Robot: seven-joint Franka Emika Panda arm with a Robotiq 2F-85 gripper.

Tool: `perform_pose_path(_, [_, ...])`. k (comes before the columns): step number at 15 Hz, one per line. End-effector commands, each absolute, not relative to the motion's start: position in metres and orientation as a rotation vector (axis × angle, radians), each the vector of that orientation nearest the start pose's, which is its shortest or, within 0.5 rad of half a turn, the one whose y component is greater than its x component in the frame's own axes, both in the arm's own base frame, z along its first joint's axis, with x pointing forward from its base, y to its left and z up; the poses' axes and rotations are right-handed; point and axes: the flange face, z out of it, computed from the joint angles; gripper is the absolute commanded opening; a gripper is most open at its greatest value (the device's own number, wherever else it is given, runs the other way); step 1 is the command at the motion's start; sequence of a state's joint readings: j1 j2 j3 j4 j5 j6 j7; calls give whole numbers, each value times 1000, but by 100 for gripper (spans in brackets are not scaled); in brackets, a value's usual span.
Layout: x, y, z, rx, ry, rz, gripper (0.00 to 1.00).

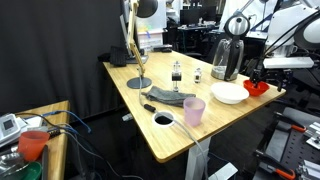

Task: Pour the white contents out of the orange bowl and into the white bowl

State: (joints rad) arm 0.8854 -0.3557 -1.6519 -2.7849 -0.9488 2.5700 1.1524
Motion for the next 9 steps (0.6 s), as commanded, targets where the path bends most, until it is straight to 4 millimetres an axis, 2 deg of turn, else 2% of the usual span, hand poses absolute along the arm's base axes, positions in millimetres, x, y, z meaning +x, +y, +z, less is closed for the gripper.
perform_pose_path(1, [325,-231,233,-2727,1591,-101,100])
perform_pose_path(2, [326,-232,235,-2719,1589,-92,100])
perform_pose_path(3, [294,-194,196,-2792,1611,83,100])
perform_pose_path(9, [294,-195,196,-2790,1612,83,100])
